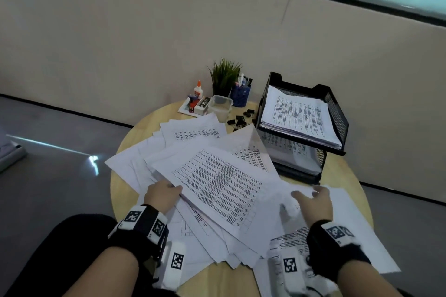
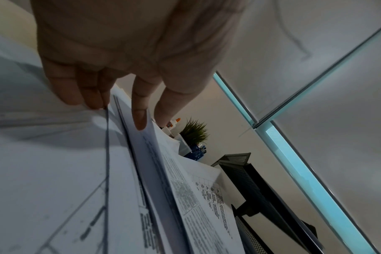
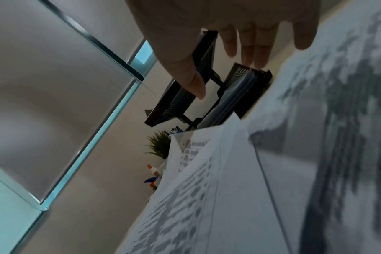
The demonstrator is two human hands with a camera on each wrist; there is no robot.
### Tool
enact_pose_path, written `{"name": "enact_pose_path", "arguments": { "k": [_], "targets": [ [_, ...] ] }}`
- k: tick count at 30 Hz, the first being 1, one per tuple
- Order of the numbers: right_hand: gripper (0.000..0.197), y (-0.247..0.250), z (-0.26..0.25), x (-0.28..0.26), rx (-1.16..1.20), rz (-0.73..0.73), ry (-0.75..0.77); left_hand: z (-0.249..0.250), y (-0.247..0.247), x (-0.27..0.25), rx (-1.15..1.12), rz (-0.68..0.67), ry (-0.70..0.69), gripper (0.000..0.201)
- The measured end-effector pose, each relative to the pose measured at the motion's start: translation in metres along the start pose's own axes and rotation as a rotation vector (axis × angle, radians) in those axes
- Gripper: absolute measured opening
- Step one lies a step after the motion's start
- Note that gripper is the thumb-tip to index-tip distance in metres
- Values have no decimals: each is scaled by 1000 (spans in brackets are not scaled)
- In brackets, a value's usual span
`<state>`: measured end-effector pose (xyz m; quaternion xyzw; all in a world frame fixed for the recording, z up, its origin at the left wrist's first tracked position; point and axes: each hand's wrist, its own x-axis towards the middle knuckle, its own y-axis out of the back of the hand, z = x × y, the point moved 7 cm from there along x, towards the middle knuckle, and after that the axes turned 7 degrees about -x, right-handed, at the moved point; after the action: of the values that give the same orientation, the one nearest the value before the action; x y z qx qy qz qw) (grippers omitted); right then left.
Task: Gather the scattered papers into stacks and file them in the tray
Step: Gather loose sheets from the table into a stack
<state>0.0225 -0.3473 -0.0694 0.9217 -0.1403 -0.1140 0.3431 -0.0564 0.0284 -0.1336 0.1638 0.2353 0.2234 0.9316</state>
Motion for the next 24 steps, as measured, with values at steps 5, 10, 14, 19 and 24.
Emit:
{"name": "enact_pose_path", "arguments": {
  "k": [5, 10, 14, 19, 24],
  "targets": [
    [68, -30, -22, 30, -358, -288, 139, -2, 1, 12, -308, 37, 40, 41],
    [73, -64, -35, 42, -441, -443, 141, -14, -1, 25, -556, 67, 121, 83],
    [44, -85, -39, 37, -546, -491, 188, -16, -6, 24, -592, 0, 184, 37],
    [54, -101, -43, 27, -802, -520, 213, -12, -17, 18, -596, -84, 206, 23],
    [74, -103, -48, 16, -931, -558, 280, -4, -27, 12, -429, -66, 139, 39]
  ]
}}
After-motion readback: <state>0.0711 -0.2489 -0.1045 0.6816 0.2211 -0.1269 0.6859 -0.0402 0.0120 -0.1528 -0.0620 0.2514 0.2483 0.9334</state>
